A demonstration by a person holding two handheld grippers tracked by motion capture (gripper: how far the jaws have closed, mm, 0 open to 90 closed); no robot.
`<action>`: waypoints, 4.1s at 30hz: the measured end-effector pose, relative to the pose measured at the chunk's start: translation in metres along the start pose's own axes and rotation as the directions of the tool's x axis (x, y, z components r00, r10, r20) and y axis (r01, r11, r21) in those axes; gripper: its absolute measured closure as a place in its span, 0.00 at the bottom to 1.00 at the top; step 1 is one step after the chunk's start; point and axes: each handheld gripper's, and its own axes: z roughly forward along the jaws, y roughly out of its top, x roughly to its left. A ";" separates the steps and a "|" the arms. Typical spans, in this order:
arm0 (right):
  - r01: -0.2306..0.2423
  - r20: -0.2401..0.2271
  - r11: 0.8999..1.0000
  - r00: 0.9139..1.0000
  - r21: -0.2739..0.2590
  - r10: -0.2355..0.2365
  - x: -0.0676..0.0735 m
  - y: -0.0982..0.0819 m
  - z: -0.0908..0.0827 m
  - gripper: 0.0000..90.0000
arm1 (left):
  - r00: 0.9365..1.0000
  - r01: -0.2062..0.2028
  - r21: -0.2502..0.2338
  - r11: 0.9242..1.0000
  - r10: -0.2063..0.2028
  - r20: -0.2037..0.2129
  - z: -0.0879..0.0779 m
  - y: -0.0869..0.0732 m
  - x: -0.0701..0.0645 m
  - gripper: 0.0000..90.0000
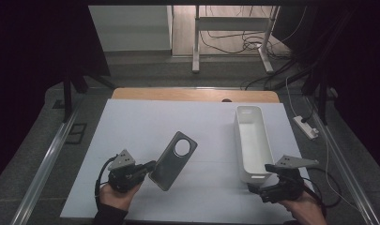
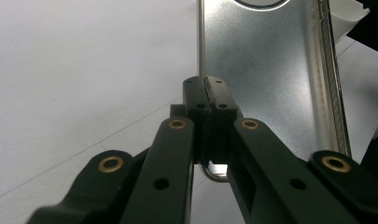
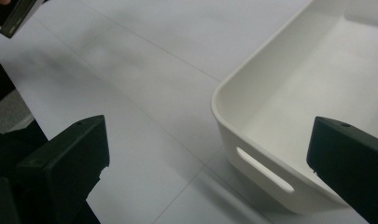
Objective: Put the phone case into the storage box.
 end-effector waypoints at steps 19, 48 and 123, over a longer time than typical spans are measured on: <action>-0.003 -0.160 1.000 0.987 -0.005 0.002 0.019 0.038 0.034 0.00 | 0.999 -0.032 0.006 0.999 0.032 0.024 0.013 0.008 -0.008 0.99; -0.091 -0.288 0.993 0.952 0.072 0.108 0.048 0.063 0.099 0.02 | 0.996 -0.085 0.030 0.996 0.085 0.009 0.034 0.010 -0.025 0.99; 0.051 -0.425 0.997 0.905 0.053 -0.024 0.075 0.072 0.121 0.96 | 0.924 -0.124 0.111 0.986 0.074 0.374 0.056 -0.005 -0.012 0.00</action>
